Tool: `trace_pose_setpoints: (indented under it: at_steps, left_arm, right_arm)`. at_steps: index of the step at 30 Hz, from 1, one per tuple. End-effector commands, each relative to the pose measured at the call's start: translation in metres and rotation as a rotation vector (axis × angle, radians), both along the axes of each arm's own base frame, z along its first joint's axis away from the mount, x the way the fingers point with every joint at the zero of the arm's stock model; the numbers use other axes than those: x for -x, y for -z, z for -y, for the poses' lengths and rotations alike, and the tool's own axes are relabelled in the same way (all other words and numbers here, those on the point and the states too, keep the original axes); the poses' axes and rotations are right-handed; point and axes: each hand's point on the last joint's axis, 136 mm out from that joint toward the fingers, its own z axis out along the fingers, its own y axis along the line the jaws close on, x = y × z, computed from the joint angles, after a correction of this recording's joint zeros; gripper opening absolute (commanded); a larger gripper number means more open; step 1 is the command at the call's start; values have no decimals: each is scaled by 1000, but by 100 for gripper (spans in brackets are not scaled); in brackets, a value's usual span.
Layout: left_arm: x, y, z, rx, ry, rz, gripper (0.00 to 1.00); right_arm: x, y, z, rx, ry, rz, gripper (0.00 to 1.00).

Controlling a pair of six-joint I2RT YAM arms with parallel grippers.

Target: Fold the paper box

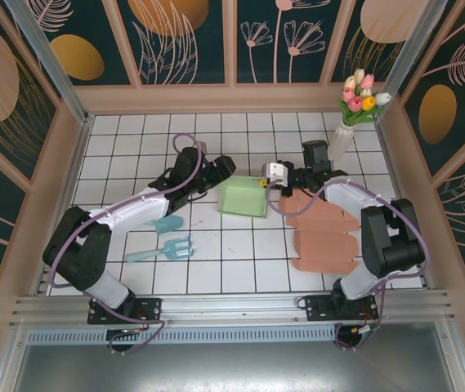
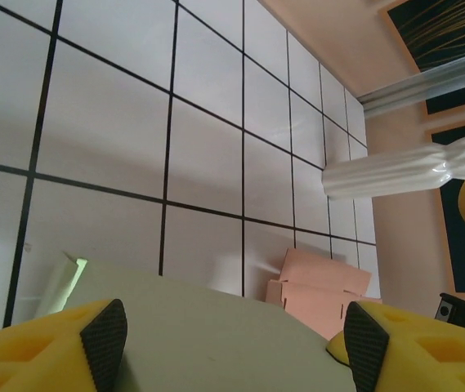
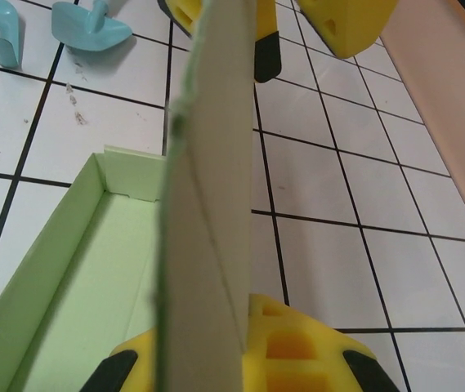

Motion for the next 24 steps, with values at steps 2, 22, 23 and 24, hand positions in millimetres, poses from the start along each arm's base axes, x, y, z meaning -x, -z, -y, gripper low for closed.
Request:
trace_pose_setpoints:
  at_steps: [2, 22, 23, 24]
  left_arm:
    - [2, -12, 17, 100, 22, -5, 72]
    - [30, 49, -9, -21, -10, -61, 63]
    - [32, 49, -12, -29, -18, -58, 63]
    - [33, 50, -13, -37, -26, -56, 63]
  right_arm:
    - [-2, 6, -7, -13, 7, -1, 0]
    - [16, 36, -2, 193, 31, -53, 38]
    - [18, 37, 1, 207, 39, -55, 40]
    - [20, 38, 3, 220, 44, -57, 43]
